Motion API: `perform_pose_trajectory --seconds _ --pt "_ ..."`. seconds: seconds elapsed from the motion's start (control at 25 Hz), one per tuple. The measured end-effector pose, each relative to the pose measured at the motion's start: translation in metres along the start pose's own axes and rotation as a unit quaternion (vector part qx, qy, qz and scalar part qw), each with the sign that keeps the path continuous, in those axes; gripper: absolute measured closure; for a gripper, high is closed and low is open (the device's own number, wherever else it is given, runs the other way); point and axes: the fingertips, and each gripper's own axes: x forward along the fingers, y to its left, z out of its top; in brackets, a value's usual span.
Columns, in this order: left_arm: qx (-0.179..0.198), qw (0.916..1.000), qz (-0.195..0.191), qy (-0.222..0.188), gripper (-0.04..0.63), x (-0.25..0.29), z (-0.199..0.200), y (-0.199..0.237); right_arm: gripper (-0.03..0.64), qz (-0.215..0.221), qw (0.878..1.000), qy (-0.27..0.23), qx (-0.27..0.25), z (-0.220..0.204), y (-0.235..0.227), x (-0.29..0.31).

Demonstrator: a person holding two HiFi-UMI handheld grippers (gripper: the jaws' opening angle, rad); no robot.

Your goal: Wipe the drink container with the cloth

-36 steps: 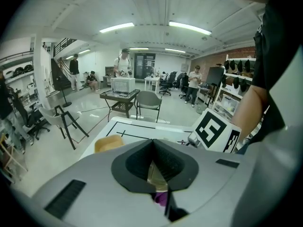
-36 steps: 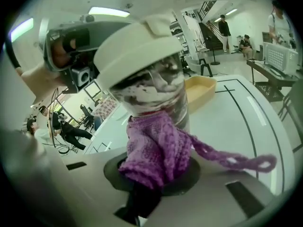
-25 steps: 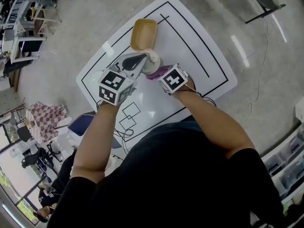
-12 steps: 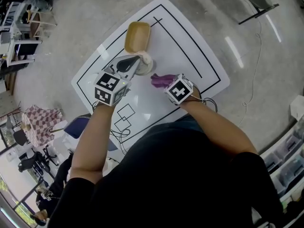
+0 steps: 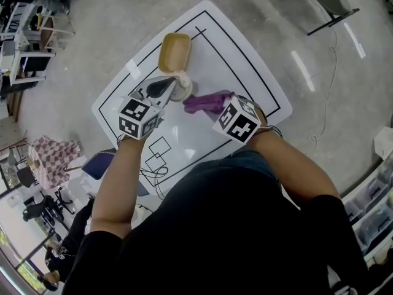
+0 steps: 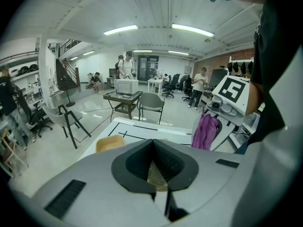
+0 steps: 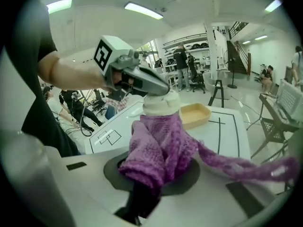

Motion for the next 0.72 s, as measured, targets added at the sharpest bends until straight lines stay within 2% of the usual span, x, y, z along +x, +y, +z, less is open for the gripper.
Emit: perform_pose_trajectory --seconds 0.16,0.44,0.56,0.72 --pt "-0.005 1.0000 0.001 -0.002 0.574 0.001 0.002 0.001 0.532 -0.020 1.000 -0.016 0.008 0.016 -0.026 -0.001" --pt "-0.018 0.9998 0.008 -0.005 0.574 0.004 0.006 0.003 0.532 -0.027 0.995 -0.036 0.085 0.018 -0.061 0.024" --pt "-0.018 0.9998 0.007 -0.008 0.574 0.004 0.002 0.006 0.534 -0.030 0.995 -0.022 0.094 0.013 -0.069 0.042" --pt "-0.024 0.9995 0.015 -0.012 0.574 0.005 0.007 0.006 0.535 -0.031 0.994 0.022 0.102 -0.013 -0.080 0.072"
